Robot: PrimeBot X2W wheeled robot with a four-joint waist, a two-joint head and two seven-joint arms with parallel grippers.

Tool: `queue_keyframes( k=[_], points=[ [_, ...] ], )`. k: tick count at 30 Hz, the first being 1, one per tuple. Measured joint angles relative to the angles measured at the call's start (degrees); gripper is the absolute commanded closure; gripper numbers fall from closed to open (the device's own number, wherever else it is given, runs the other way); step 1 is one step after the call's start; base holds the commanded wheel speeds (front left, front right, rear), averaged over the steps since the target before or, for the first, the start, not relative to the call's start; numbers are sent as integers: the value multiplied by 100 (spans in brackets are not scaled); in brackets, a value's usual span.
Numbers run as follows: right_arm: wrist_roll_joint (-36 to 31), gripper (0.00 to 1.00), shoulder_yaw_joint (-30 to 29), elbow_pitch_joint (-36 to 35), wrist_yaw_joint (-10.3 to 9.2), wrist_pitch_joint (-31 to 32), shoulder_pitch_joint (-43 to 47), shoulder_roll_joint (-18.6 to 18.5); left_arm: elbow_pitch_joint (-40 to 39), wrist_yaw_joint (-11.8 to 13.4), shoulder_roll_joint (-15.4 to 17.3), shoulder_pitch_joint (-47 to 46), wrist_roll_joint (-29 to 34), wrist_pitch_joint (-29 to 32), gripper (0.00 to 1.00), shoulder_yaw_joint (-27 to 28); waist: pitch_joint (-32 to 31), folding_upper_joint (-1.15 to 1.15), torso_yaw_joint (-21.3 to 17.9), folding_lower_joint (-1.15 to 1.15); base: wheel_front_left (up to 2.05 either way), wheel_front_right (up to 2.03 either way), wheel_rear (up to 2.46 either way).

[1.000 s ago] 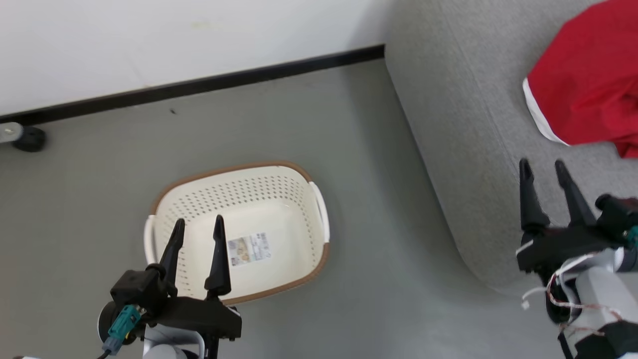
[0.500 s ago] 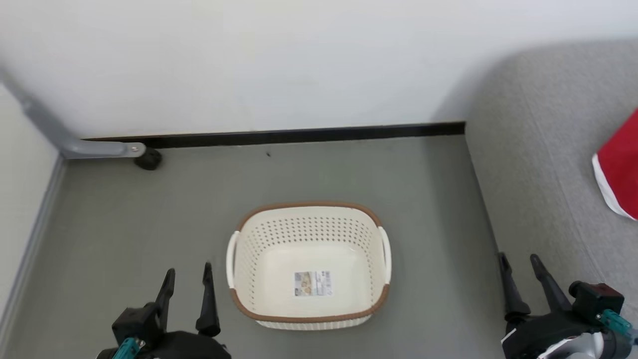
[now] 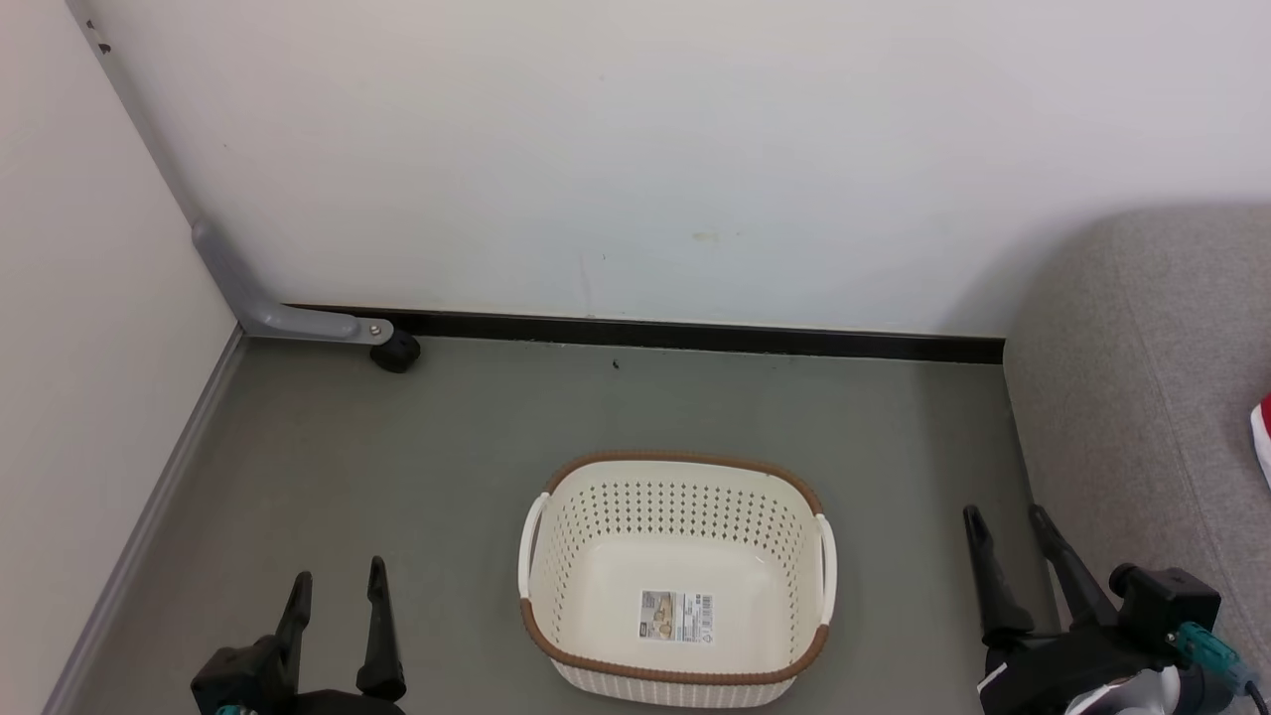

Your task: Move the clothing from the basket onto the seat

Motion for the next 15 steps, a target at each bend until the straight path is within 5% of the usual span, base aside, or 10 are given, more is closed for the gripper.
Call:
queue_keyframes(
  k=[15],
  points=[
    [-1, 0, 2, -124, 0, 0, 108, 40, 45, -108, -13, 24, 165, -29, 0, -9, -44, 0, -89, 1, 0, 0, 0]
  ],
)
